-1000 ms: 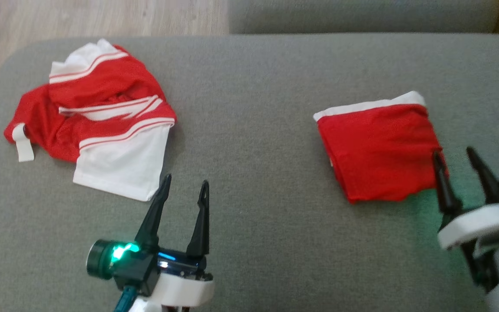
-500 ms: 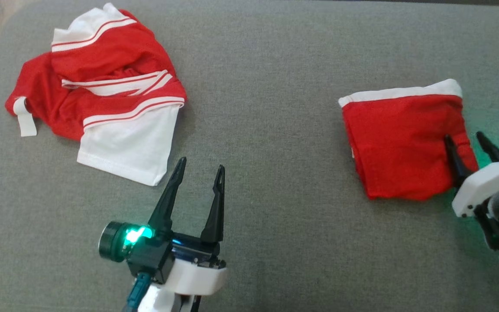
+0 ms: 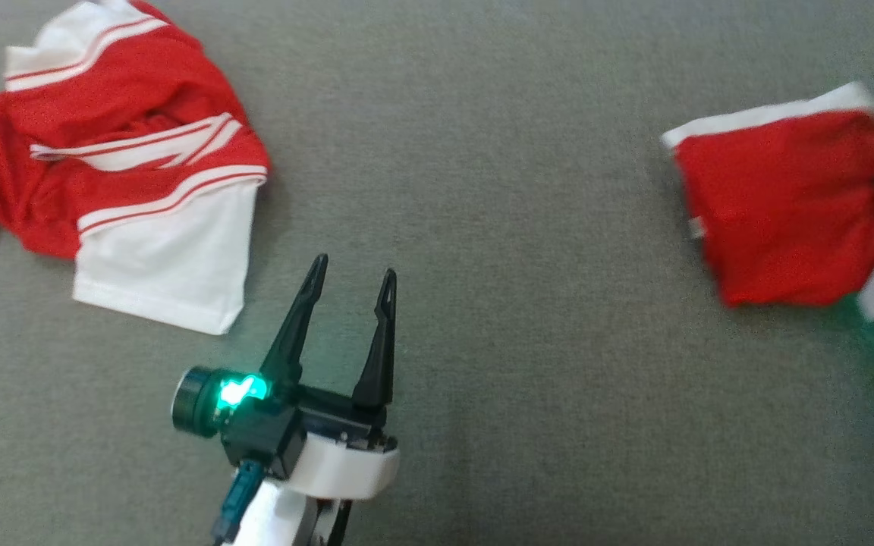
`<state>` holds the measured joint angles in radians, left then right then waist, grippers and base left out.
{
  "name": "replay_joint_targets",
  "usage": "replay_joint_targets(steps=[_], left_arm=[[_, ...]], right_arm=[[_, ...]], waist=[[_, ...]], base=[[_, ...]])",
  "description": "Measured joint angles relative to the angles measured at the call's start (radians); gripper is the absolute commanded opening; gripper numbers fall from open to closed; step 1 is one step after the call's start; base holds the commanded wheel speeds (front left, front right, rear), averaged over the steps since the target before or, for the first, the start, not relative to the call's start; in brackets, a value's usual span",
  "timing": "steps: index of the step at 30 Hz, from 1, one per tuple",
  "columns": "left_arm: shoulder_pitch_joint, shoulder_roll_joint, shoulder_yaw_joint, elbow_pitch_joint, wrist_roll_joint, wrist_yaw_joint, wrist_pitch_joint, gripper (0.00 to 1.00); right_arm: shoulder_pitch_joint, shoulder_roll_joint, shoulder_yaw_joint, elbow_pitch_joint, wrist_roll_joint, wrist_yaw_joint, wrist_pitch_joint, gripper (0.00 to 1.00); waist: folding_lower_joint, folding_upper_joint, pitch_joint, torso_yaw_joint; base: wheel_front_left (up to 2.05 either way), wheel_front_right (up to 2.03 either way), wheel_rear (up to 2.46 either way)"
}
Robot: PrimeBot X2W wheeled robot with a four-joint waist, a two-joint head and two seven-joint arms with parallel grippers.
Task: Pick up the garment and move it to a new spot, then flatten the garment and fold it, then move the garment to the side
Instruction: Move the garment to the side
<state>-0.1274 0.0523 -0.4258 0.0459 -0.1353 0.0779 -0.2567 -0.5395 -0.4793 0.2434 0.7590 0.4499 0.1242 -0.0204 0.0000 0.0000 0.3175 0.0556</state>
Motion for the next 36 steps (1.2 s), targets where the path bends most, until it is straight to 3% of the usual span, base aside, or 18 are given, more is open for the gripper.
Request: replay_joint_targets(steps=[2, 12, 23, 24, 25, 26, 31, 33, 36], left_arm=[[-0.025, 0.000, -0.001, -0.002, 0.000, -0.008, 0.000, 1.00], [-0.131, 0.000, -0.005, -0.004, 0.015, -0.026, 0.000, 1.00], [-0.155, -0.001, -0.022, -0.001, 0.031, -0.026, 0.000, 1.00], [-0.155, -0.001, -0.023, -0.001, 0.031, -0.026, 0.000, 1.00], [-0.155, -0.001, -0.023, -0.001, 0.031, -0.026, 0.000, 1.00], [-0.155, -0.001, -0.023, -0.001, 0.031, -0.026, 0.000, 1.00], [-0.154, -0.001, -0.018, 0.003, 0.031, -0.026, 0.000, 1.00], [-0.153, -0.001, -0.017, 0.004, 0.031, -0.026, 0.000, 1.00], [-0.147, -0.001, -0.013, 0.008, 0.022, -0.026, 0.000, 1.00]], right_arm=[[-0.041, -0.060, -0.023, 0.014, -0.023, 0.000, -0.006, 0.00], [-0.115, -0.224, -0.136, 0.033, -0.164, 0.000, 0.021, 0.00], [-0.132, -0.212, -0.374, 0.044, -0.449, 0.000, 0.029, 0.00], [-0.132, -0.201, -0.397, 0.044, -0.470, 0.000, 0.029, 0.17], [-0.132, -0.188, -0.419, 0.044, -0.489, 0.000, 0.028, 0.76], [-0.132, -0.174, -0.437, 0.044, -0.507, 0.000, 0.026, 1.00], [-0.125, -0.100, -0.533, 0.001, -0.596, 0.000, -0.001, 1.00], [-0.123, -0.081, -0.549, -0.007, -0.593, 0.000, -0.008, 1.00], [-0.110, 0.000, -0.571, -0.032, -0.532, 0.000, -0.024, 1.00]], waist=[[0.0001, 0.0000, 0.031, -0.024], [0.0003, 0.0000, 0.157, -0.080], [0.0000, 0.0000, 0.199, -0.098], [0.0000, 0.0000, 0.198, -0.097], [0.0000, 0.0000, 0.197, -0.097], [0.0001, 0.0000, 0.194, -0.096], [0.0000, 0.0000, 0.165, -0.092], [0.0000, 0.0000, 0.157, -0.090], [0.0001, 0.0000, 0.123, -0.086]], base=[[0.00, 0.00, 0.00], [0.00, 0.00, 0.00], [0.00, 0.00, 0.00], [0.00, 0.00, 0.00], [0.00, 0.00, 0.00], [0.00, 0.00, 0.00], [0.00, 0.00, 0.00], [0.00, 0.00, 0.00], [0.00, 0.00, 0.00]])
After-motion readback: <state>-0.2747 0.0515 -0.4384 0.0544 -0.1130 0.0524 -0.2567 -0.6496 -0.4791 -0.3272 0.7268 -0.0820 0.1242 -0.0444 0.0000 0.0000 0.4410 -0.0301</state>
